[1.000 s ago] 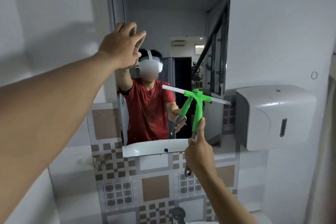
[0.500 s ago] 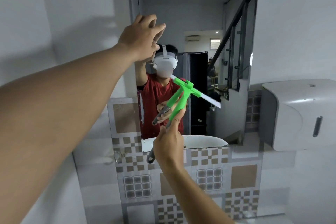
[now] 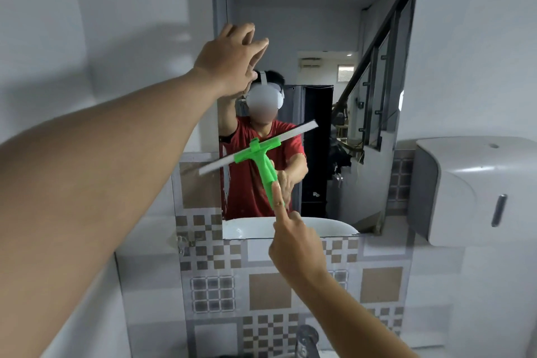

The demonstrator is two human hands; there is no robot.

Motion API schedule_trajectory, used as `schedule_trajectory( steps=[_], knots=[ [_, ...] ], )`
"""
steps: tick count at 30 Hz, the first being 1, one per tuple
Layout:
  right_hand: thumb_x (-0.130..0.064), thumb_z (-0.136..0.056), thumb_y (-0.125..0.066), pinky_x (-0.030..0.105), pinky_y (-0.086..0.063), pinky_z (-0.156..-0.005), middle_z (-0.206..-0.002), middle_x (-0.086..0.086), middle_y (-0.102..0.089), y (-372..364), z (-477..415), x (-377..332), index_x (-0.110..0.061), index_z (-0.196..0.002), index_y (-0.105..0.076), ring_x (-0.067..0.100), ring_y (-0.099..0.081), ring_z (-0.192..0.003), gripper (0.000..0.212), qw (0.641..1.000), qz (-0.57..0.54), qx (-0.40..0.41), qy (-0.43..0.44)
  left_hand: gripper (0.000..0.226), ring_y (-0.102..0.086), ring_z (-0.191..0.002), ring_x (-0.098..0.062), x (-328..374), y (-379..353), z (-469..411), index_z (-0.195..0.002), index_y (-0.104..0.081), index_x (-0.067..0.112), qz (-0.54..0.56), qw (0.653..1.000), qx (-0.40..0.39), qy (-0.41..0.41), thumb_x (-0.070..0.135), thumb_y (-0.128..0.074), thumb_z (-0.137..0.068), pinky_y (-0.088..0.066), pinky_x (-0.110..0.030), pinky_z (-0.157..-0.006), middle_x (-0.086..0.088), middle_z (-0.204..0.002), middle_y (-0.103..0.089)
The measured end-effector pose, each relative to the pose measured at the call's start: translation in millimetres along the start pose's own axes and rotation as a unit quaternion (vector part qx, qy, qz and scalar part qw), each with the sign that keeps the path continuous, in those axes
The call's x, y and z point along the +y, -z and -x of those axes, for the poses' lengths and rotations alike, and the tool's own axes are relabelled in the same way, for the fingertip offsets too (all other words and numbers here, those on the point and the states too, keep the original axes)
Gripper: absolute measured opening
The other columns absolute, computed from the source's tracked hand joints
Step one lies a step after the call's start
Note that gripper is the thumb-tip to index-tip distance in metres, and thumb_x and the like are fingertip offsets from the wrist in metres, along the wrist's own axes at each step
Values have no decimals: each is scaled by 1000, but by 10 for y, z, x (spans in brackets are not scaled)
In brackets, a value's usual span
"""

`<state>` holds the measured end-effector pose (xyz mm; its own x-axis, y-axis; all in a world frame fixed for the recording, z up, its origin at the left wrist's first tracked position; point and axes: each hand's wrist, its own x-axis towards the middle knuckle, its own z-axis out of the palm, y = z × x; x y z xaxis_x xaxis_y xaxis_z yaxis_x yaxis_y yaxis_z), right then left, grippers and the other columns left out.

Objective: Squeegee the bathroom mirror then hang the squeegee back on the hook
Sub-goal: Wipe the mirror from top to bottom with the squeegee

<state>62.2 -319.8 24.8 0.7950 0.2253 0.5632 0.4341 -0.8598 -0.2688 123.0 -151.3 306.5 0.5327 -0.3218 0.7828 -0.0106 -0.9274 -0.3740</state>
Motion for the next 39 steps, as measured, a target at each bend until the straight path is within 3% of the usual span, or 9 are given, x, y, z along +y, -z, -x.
schedule_trajectory(
  steps=[3,8,13,17,24,27,33,39],
  knots=[
    [-5,-97,-44,34,-40,-51,-111,14,-60,117,81,197,-40,-155,19,25,-52,-62,93,995,88,-39,39,66,-35,-138,-37,18,-13,14,-152,-40,24,4,1000,0,5,31,-64,-91,-53,-57,-88,-10,-155,-35],
    [-11,-102,-37,34,-41,-53,-110,12,-59,325,39,527,-44,-155,16,26,-67,-76,82,979,184,-32,88,62,-35,-139,-37,58,-26,55,-151,-41,19,4,1000,15,8,25,-60,-92,-54,-52,-84,-11,-156,-35],
    [-11,-102,-39,34,-41,-52,-98,7,-57,591,-39,808,-49,-152,17,24,-65,-73,85,963,249,-5,106,60,-37,-139,-40,136,-232,310,-146,-41,7,24,997,65,44,14,-51,-88,-46,-52,-107,-19,-153,-40],
    [-12,-102,-40,33,-44,-51,-99,7,-59,752,-69,1025,-49,-153,15,22,-57,-64,84,958,272,9,90,57,-38,-138,-41,250,-393,585,-145,-44,4,46,996,60,50,16,-53,-90,-43,-52,-108,-20,-151,-41],
    [-16,-100,-45,34,-47,-51,-95,8,-59,829,32,1357,-49,-154,16,22,-58,-61,88,971,237,18,17,82,-33,-139,-40,366,-520,722,-152,-38,10,26,999,0,18,34,-76,-84,-47,-54,-106,-18,-155,-33],
    [-12,-95,-50,32,-44,-48,-89,6,-54,721,190,1430,-50,-148,22,21,-53,-57,97,981,191,17,-29,82,-33,-139,-41,374,-518,725,-151,-39,10,31,999,11,24,32,-79,-82,-47,-55,-105,-18,-155,-33],
    [-4,-90,-52,35,-56,-51,-84,6,-55,481,373,1443,-48,-155,14,19,-55,-55,103,988,126,-1,-93,81,-32,-138,-44,383,-536,723,-149,-38,10,40,999,10,18,30,-78,-82,-46,-59,-105,-20,-155,-33],
    [-3,-92,-51,26,-37,-43,-90,9,-58,260,504,1263,-42,-155,20,15,-48,-53,102,986,56,-15,-156,81,-30,-139,-44,378,-526,725,-149,-36,11,38,999,11,14,30,-78,-82,-43,-58,-108,-20,-156,-30]
  ],
)
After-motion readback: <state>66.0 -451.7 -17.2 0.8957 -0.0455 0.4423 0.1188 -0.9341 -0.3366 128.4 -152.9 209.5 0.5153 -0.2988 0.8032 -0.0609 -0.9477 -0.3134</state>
